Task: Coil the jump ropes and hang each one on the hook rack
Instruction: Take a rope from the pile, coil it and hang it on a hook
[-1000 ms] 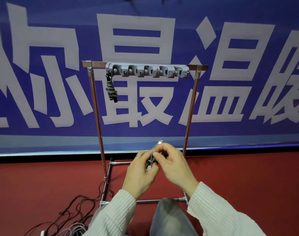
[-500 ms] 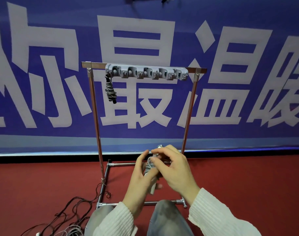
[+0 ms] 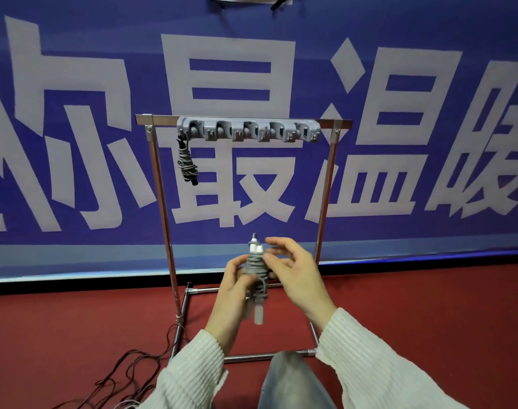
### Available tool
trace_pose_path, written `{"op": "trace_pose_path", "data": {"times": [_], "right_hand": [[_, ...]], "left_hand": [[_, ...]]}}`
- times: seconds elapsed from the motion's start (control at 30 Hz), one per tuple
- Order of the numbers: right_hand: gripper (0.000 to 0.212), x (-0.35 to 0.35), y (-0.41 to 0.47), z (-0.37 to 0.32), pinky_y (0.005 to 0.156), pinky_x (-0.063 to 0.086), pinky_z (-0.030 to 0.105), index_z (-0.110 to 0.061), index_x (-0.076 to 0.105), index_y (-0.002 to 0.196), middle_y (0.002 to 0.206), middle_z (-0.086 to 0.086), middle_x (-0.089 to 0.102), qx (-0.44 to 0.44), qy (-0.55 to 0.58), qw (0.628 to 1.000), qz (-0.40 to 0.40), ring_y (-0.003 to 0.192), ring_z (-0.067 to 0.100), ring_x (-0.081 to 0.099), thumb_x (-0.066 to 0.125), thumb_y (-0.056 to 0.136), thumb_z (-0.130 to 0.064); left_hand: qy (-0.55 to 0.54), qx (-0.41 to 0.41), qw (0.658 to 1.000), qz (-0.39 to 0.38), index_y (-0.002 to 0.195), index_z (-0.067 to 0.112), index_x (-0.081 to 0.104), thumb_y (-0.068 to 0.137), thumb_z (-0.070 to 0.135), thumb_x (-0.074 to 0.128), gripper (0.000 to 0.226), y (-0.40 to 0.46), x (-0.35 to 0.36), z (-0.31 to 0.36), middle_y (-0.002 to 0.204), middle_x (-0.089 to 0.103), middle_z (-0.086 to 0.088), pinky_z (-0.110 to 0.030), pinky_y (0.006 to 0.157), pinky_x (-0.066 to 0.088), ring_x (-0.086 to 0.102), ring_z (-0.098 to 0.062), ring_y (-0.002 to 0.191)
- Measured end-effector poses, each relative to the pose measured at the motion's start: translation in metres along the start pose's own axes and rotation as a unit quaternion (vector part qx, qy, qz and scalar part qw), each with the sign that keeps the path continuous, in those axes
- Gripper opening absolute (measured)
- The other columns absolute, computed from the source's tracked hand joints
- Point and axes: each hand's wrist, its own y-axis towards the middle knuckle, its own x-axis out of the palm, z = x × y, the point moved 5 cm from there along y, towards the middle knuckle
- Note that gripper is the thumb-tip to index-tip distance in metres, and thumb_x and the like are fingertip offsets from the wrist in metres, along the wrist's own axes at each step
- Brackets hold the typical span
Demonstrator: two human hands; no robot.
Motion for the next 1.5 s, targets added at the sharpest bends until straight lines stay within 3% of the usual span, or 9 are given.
{"op": "trace_pose_path", "data": {"times": [0.2,0.4,0.67,0.83,0.93,1.03,1.17,1.33,1.5], "right_hand": [[0.02,0.011,0.015,-0.004,0.074,0.058,0.03,-0.025,0.069,0.116,0.095,0.001,0.073,0.032,0.063,0.997,0.004,0.078,0.013,0.067,0.066,0.098,-0.018],[0.015,0.01,0.051,-0.023,0.077,0.059,0.025,-0.022,0.074,0.107,0.097,-0.001,0.076,0.01,0.054,0.998,0.013,0.091,0.011,0.073,0.067,0.096,-0.014],[0.03,0.023,0.142,-0.064,0.096,0.056,0.03,-0.029,0.067,0.128,0.118,-0.009,0.072,-0.042,0.015,0.999,-0.027,0.11,0.005,0.068,0.065,0.099,-0.026],[0.038,0.055,0.203,-0.089,0.082,0.057,0.018,-0.037,0.058,0.137,0.124,-0.012,0.066,-0.076,-0.037,0.995,-0.053,0.105,0.0,0.065,0.055,0.104,-0.017],[0.038,0.077,0.236,-0.095,0.091,0.059,0.03,-0.045,0.057,0.135,0.125,-0.01,0.067,-0.095,-0.087,0.991,-0.047,0.109,0.006,0.064,0.054,0.105,-0.022],[0.035,0.097,0.262,-0.097,0.093,0.059,0.035,-0.039,0.053,0.137,0.13,-0.01,0.066,-0.096,-0.096,0.99,-0.043,0.113,0.01,0.064,0.055,0.104,-0.026],[0.033,0.111,0.285,-0.094,0.069,0.052,0.012,-0.027,0.053,0.139,0.125,-0.01,0.063,-0.083,-0.085,0.993,-0.024,0.094,-0.001,0.061,0.053,0.106,-0.024],[0.032,0.117,0.301,-0.084,0.09,0.059,0.033,-0.028,0.057,0.137,0.128,-0.005,0.067,-0.061,-0.086,0.994,-0.011,0.112,0.013,0.065,0.051,0.106,-0.025],[0.031,0.116,0.304,-0.068,0.085,0.058,0.027,-0.023,0.057,0.136,0.127,-0.001,0.067,-0.028,-0.075,0.997,-0.023,0.108,0.012,0.065,0.051,0.106,-0.02]], "left_hand": [[-0.031,-0.013,0.999,-0.016,0.105,0.019,0.069,0.077,0.018,0.048,0.036,0.021,0.003,0.014,0.093,0.069,-0.012,-0.041,0.074,0.045,0.056,-0.028,0.084],[-0.023,0.031,0.999,-0.02,0.107,0.015,0.061,0.1,0.024,0.047,0.018,0.061,0.007,0.037,0.102,0.071,-0.011,-0.047,0.088,0.048,0.064,-0.025,0.096],[0.038,0.073,0.996,0.033,0.118,0.018,0.069,0.107,0.019,0.046,0.026,0.156,0.007,0.097,0.12,0.071,-0.013,-0.043,0.09,0.053,0.069,-0.029,0.107],[0.02,0.107,0.993,0.049,0.124,0.018,0.063,0.109,0.013,0.041,0.028,0.21,-0.019,0.141,0.119,0.073,-0.009,-0.036,0.092,0.056,0.07,-0.023,0.111],[0.049,0.131,0.987,0.079,0.14,0.032,0.049,0.11,0.015,0.041,0.036,0.233,-0.04,0.161,0.122,0.066,-0.001,-0.033,0.084,0.06,0.071,-0.013,0.103],[0.098,0.151,0.979,0.094,0.146,0.042,0.042,0.109,0.02,0.041,0.043,0.257,-0.058,0.173,0.13,0.063,0.006,-0.044,0.096,0.058,0.068,-0.016,0.113],[0.126,0.142,0.976,0.104,0.15,0.036,0.04,0.11,0.018,0.041,0.045,0.281,-0.071,0.184,0.123,0.065,0.002,-0.047,0.095,0.059,0.069,-0.02,0.11],[0.165,0.137,0.972,0.101,0.152,0.029,0.04,0.109,0.021,0.045,0.044,0.296,-0.074,0.183,0.119,0.067,-0.002,-0.044,0.088,0.061,0.069,-0.023,0.105],[0.205,0.119,0.966,0.105,0.152,0.027,0.041,0.108,0.022,0.046,0.044,0.303,-0.08,0.167,0.129,0.063,-0.006,-0.039,0.09,0.06,0.067,-0.019,0.109]]}}
